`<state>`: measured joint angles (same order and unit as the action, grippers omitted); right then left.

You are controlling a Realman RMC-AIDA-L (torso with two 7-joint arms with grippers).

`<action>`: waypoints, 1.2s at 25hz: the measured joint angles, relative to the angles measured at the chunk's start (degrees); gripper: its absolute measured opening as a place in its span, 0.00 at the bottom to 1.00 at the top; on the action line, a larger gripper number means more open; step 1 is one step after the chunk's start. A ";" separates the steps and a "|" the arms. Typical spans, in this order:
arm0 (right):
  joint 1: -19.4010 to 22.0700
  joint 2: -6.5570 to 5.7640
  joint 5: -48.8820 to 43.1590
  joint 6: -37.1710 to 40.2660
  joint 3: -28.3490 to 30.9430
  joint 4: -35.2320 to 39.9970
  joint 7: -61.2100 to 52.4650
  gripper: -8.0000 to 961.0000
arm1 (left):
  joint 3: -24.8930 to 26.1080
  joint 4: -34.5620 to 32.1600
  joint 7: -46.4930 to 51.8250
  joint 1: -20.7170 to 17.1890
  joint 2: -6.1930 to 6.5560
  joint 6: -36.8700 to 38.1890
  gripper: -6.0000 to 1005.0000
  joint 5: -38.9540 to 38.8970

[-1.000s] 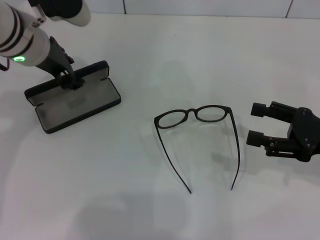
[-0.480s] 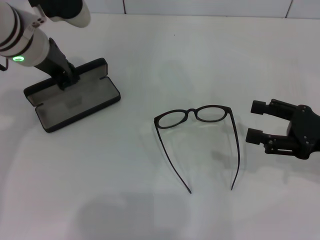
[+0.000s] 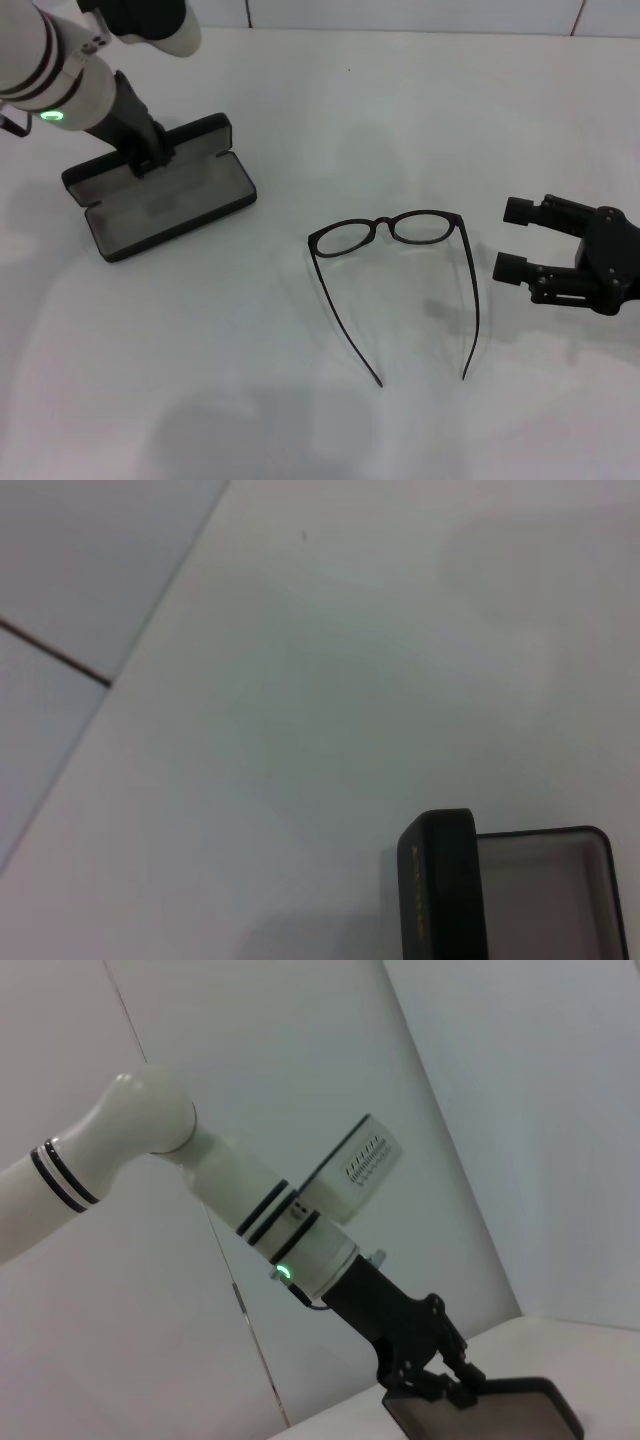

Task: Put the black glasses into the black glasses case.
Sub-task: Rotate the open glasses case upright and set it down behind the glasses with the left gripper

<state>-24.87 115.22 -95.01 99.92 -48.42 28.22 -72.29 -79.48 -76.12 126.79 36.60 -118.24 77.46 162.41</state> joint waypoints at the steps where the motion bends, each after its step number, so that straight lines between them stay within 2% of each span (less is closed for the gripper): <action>1: 0.09 0.00 0.00 -0.01 0.00 0.00 0.00 0.91 | -0.20 -0.81 -0.03 -0.17 -0.16 0.18 0.21 0.00; 9: 0.96 0.00 0.00 -0.07 0.18 -0.03 0.03 0.91 | -3.05 -7.29 0.01 -0.53 -1.18 1.67 0.22 0.01; 14: 1.95 0.02 -0.50 1.27 -0.24 -0.09 0.11 0.91 | -9.54 -9.38 0.33 0.09 -1.36 1.60 0.23 -0.01; 18: 2.88 0.14 -1.17 5.25 -0.73 -0.18 1.72 0.91 | -14.83 -9.85 1.29 1.24 -1.53 0.25 0.23 -0.11; 23: 3.36 0.28 -1.42 10.81 -1.89 -2.11 5.90 0.91 | -21.47 -7.72 3.21 3.25 -1.78 -4.43 0.24 -0.22; 26: 3.45 0.35 -1.46 11.47 -3.01 -3.18 6.18 0.91 | -25.51 -4.62 4.20 5.22 -2.00 -8.40 0.24 -0.58; 30: 3.21 0.50 -1.47 11.33 -4.91 -4.77 6.42 0.91 | -28.16 0.41 5.84 8.22 -2.18 -12.08 0.25 -1.31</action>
<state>-21.66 115.73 -96.47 111.25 -53.33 23.45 -65.87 -107.63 -75.71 132.64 44.81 -120.42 65.37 161.09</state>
